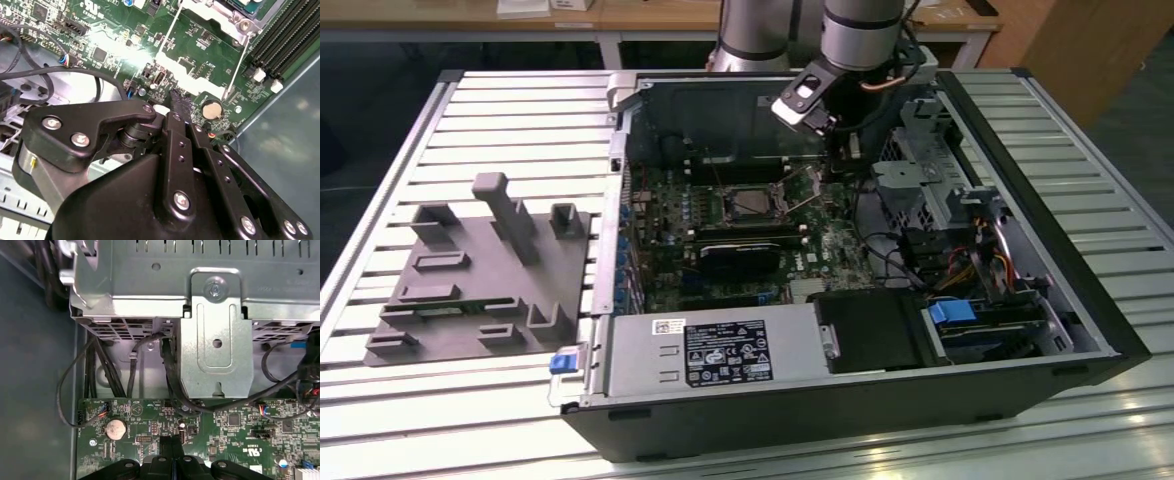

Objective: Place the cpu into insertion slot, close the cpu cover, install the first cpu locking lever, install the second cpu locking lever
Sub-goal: 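Close the cpu cover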

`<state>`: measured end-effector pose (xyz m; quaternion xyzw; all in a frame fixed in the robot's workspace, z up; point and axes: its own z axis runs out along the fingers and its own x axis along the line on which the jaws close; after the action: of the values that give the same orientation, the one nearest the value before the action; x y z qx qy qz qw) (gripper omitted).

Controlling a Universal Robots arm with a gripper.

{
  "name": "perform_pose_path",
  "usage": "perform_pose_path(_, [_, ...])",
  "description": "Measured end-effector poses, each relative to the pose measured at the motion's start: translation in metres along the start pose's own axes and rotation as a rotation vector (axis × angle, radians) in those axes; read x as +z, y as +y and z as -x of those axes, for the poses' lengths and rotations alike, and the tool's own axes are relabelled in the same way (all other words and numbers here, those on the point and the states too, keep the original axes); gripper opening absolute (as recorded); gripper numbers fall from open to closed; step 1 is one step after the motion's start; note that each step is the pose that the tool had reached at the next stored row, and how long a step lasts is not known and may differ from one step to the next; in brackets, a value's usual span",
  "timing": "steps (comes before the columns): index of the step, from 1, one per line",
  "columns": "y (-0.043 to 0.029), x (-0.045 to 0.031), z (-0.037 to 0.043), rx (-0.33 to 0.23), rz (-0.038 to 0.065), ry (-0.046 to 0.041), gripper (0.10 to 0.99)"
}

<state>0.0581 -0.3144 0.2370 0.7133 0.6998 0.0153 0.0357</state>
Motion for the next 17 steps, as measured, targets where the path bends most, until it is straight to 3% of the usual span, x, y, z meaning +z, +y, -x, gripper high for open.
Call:
perform_pose_path(4, [-0.0001, 0.0059, -0.0002, 0.000, -0.001, 0.0000, 0.102])
perform_pose_path(10, [0.0000, 0.0061, -0.0002, 0.000, -0.003, -0.0004, 0.102])
perform_pose_path(12, [0.0002, 0.0064, -0.0002, -0.001, -0.031, -0.0007, 0.102])
perform_pose_path(17, [0.0011, 0.0072, -0.0002, -0.003, -0.117, -0.0023, 0.102])
